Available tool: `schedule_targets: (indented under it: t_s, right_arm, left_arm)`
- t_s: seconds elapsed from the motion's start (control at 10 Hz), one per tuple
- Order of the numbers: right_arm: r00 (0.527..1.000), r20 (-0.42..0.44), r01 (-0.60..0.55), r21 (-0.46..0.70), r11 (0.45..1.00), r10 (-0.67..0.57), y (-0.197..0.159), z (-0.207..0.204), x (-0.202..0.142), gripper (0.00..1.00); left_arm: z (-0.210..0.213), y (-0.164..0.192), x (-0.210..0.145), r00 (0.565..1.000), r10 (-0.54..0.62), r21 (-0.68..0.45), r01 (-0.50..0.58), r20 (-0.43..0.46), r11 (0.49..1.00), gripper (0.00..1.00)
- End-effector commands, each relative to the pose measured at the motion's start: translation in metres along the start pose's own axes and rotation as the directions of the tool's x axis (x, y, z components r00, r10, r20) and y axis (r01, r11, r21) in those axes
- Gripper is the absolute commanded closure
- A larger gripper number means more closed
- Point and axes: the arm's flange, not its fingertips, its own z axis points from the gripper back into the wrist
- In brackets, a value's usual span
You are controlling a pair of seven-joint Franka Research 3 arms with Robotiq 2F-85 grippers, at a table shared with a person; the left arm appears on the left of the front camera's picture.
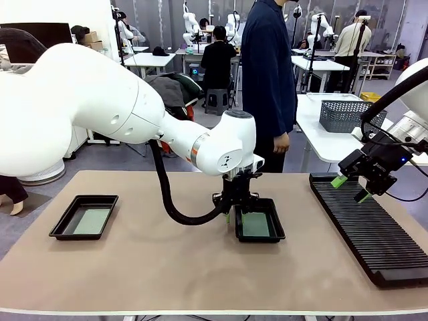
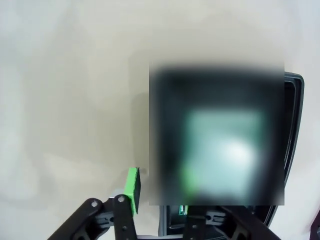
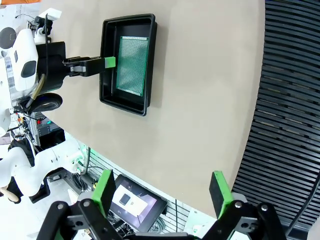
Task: Inspect and transfer BCBs to ESD trays.
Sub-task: Pick up the ESD tray and place it on the left side of the table.
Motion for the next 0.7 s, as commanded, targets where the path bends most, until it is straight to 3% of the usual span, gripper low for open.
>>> schedule_targets:
  t_s: [0.0,0.5,0.6]
  right_arm:
    - [1.0,0.009,0.021,0.002,1.0,-0.021,0.0015,-0.0006,-0.0026,0.0]
    - [1.0,0.009,0.021,0.002,1.0,-0.021,0.0015,-0.0006,-0.0026,0.0]
    - [1.0,0.009,0.021,0.002,1.0,-0.021,0.0015,-0.0006,-0.0026,0.0]
  left_arm:
    - [0.0003,-0.0042,0.0018,1.0,0.017,0.041,-0.018,0.023,0.999,0.66]
    - [-0.0011,-0.0048,0.0046,1.0,0.022,0.044,-0.022,0.019,0.999,0.97]
    - [-0.0018,-0.0049,0.0051,0.999,0.027,0.05,-0.028,0.02,0.998,1.0]
